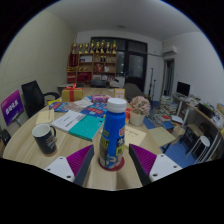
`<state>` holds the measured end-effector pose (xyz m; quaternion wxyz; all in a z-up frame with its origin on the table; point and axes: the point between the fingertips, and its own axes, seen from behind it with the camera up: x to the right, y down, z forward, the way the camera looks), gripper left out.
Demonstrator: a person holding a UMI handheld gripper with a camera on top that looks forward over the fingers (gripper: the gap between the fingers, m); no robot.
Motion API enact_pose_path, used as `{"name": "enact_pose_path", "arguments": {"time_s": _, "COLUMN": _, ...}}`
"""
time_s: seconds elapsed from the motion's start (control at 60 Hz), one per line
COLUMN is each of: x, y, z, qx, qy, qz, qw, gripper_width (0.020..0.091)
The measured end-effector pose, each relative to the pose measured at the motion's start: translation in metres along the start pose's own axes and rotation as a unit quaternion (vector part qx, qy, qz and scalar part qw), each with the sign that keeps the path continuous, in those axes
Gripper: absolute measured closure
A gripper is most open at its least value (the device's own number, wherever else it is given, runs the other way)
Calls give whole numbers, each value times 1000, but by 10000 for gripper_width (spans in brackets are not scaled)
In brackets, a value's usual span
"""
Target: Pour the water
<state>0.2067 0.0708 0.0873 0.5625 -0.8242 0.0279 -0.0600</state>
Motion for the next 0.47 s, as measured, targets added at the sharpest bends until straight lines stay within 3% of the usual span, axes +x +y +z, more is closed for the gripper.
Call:
{"name": "enact_pose_path", "arguments": {"time_s": 0.267, "x": -45, "y": -13, "z": -146, "qx": -23, "qy": 45, "qz": 24, "qw": 998, "gripper_width": 303}}
{"name": "enact_pose_path", "arguments": {"time_s": 0.467, "x": -112, "y": -33, "z": -243, "qx": -28, "qy": 42, "qz": 47, "qw": 998, "gripper_width": 304}}
